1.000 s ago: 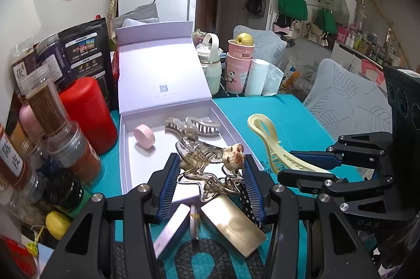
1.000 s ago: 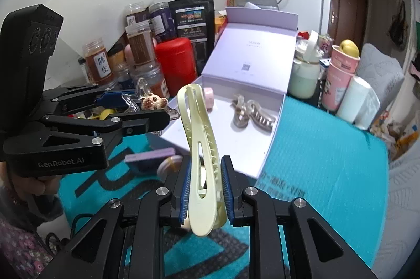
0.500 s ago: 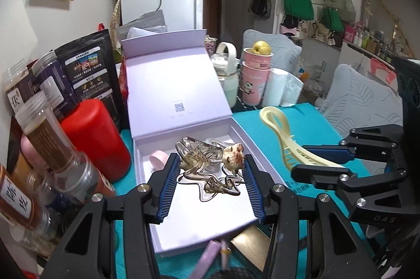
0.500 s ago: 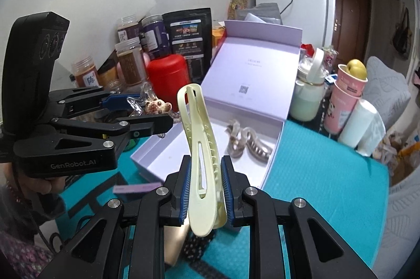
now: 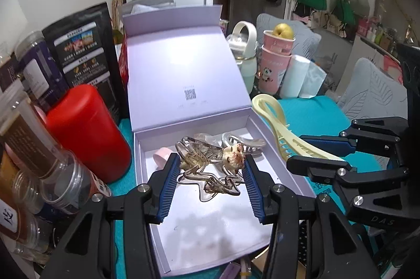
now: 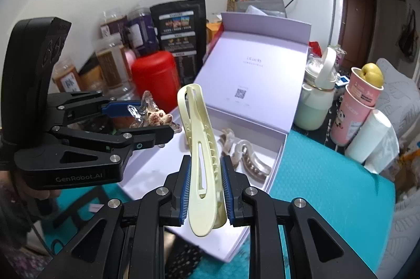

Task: Organize rigid objects
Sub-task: 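Carry the gold clip and cream clip over the lavender box with both grippers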

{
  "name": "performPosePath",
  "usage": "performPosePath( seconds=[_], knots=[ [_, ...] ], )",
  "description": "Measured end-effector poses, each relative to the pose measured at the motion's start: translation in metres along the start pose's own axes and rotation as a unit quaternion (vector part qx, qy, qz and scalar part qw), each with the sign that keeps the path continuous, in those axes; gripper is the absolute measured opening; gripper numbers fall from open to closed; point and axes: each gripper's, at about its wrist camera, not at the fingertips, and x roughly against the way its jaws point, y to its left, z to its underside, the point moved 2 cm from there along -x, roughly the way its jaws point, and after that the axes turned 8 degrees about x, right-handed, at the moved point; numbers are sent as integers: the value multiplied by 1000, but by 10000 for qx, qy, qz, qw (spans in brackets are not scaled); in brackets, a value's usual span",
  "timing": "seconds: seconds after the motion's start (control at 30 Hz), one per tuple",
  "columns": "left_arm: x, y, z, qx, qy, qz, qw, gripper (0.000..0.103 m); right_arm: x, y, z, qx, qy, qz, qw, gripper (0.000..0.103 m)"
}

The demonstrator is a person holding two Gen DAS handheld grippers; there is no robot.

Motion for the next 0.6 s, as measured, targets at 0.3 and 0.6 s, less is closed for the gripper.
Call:
performPosePath(
  seconds=[0.3, 0.6],
  knots=[
    [-31, 6, 5, 32, 308, -178, 9994, 48, -28, -16, 9, -164, 305, -17, 9994, 22],
    [-57, 14, 14, 89, 667, -437, 9968, 48, -50, -26, 24, -379, 639, -86, 9972, 22]
  ],
)
